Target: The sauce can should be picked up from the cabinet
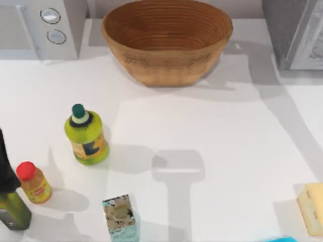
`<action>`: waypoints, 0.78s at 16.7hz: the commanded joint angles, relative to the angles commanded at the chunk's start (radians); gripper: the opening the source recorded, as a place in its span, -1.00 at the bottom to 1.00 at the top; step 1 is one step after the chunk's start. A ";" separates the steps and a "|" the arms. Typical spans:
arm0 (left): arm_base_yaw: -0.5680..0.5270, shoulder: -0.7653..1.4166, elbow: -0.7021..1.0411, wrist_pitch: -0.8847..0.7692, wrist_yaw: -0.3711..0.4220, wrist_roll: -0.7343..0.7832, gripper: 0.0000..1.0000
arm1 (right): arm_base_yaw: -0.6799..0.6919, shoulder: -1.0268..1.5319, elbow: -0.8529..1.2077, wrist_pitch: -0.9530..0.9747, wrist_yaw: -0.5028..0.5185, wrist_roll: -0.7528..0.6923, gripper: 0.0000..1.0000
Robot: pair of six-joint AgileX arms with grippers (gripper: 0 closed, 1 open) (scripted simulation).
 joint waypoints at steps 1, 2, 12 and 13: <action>0.000 0.000 0.000 0.000 0.000 0.000 1.00 | -0.012 0.037 0.031 0.004 -0.012 0.000 1.00; 0.000 0.000 0.000 0.000 0.000 0.000 1.00 | -0.023 0.066 0.059 0.007 -0.022 0.000 1.00; 0.000 0.000 0.000 0.000 0.000 0.000 1.00 | -0.035 0.093 0.085 0.010 -0.033 0.000 0.25; 0.000 0.000 0.000 0.000 0.000 0.000 1.00 | -0.035 0.093 0.085 0.010 -0.033 0.000 0.10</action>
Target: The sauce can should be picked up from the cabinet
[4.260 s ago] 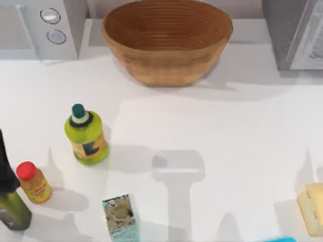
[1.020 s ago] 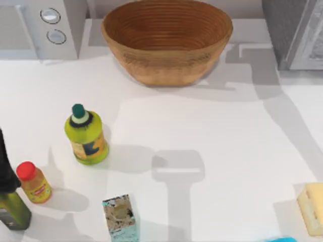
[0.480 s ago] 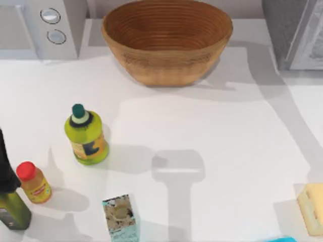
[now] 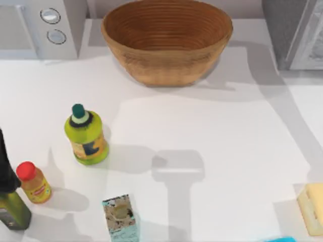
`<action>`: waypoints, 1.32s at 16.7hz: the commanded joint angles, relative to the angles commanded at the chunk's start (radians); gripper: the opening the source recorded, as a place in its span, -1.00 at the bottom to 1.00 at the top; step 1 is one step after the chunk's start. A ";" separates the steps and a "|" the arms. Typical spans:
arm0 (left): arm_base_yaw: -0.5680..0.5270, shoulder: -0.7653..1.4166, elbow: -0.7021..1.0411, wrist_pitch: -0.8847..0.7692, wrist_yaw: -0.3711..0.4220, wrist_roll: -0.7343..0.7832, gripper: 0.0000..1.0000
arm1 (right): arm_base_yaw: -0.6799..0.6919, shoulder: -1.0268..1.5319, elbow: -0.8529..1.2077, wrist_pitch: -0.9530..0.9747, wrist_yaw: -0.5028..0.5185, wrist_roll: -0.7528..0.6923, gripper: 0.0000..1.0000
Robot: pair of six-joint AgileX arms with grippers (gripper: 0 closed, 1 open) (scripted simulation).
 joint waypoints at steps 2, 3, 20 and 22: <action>0.000 0.000 0.000 0.000 0.000 0.000 1.00 | 0.000 0.000 0.000 0.000 0.000 0.000 -0.21; 0.000 0.000 0.000 0.000 0.000 0.000 1.00 | 0.000 0.000 0.000 0.000 0.000 0.000 -0.36; 0.000 0.000 0.000 0.000 0.000 0.000 1.00 | 0.074 -0.058 0.028 -0.074 0.069 0.004 -1.00; 0.000 0.000 0.000 0.000 0.000 0.000 1.00 | 0.154 -0.124 0.048 -0.169 0.147 0.005 -1.00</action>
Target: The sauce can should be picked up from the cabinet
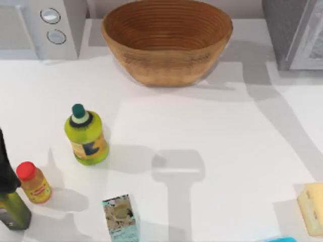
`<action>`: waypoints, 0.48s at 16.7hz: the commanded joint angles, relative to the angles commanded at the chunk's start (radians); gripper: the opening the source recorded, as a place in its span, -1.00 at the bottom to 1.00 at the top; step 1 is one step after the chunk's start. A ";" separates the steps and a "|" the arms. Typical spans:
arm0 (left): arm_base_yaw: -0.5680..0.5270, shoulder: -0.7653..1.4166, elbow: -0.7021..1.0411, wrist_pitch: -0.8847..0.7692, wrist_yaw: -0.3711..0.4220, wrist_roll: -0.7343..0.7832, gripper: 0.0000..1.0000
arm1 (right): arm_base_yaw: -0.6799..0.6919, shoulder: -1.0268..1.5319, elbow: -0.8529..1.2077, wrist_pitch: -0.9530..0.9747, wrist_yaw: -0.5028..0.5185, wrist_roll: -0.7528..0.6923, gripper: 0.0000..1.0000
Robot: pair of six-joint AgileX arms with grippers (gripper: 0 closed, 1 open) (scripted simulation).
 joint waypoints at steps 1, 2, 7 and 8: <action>0.000 0.000 0.000 0.000 0.000 0.000 1.00 | 0.044 -0.038 0.010 -0.057 0.044 0.000 -1.00; 0.000 0.000 0.000 0.000 0.000 0.000 1.00 | 0.088 -0.078 0.020 -0.114 0.089 0.001 -1.00; 0.000 0.000 0.000 0.000 0.000 0.000 1.00 | 0.215 -0.199 0.039 -0.249 0.216 0.002 -1.00; 0.000 0.000 0.000 0.000 0.000 0.000 1.00 | 0.215 -0.199 0.039 -0.249 0.216 0.002 -1.00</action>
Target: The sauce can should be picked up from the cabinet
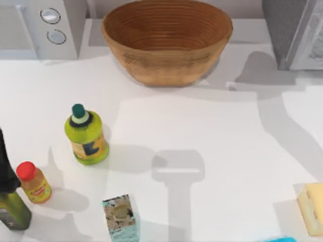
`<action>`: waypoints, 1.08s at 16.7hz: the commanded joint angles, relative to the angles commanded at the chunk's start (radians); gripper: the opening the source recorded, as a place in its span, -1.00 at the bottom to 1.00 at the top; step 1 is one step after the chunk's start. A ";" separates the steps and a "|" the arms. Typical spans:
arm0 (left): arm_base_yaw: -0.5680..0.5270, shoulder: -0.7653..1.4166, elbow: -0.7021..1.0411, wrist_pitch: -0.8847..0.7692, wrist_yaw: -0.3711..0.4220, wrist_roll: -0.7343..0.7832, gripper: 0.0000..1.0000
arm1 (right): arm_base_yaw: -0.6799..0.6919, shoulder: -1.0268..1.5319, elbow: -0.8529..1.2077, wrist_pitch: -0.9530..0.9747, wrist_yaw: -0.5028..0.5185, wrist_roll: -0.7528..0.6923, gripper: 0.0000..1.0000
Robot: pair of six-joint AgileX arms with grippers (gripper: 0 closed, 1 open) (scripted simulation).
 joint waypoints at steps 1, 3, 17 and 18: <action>0.000 0.000 0.000 0.000 0.000 0.000 1.00 | 0.000 0.000 0.000 0.000 0.000 0.000 -1.00; 0.000 0.000 0.000 0.000 0.000 0.000 1.00 | -0.004 0.001 -0.001 0.003 -0.002 0.002 -1.00; 0.000 0.000 0.000 0.000 0.000 0.000 1.00 | -0.281 -0.546 -0.894 0.341 -0.290 -0.011 -1.00; 0.000 0.000 0.000 0.000 0.000 0.000 1.00 | -0.312 -0.611 -1.001 0.383 -0.324 -0.011 -1.00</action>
